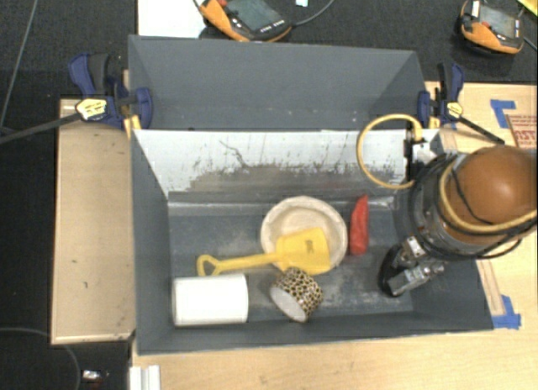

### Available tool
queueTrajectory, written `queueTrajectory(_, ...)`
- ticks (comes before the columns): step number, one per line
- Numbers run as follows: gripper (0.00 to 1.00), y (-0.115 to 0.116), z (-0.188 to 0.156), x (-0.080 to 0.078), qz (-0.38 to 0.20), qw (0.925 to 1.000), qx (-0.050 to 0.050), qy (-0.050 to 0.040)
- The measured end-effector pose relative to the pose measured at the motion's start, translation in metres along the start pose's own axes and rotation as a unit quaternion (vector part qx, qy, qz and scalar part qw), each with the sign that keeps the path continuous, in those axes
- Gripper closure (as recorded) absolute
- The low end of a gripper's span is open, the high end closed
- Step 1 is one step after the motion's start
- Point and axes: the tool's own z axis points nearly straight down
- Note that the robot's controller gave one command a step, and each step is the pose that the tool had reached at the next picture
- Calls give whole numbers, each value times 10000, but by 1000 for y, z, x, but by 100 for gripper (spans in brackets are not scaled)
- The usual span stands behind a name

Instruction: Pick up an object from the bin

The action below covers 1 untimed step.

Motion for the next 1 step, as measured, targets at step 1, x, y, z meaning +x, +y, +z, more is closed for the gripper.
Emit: queueTrajectory(1, 100, 7, 6, 20, -1374, 9905, 23, -46)
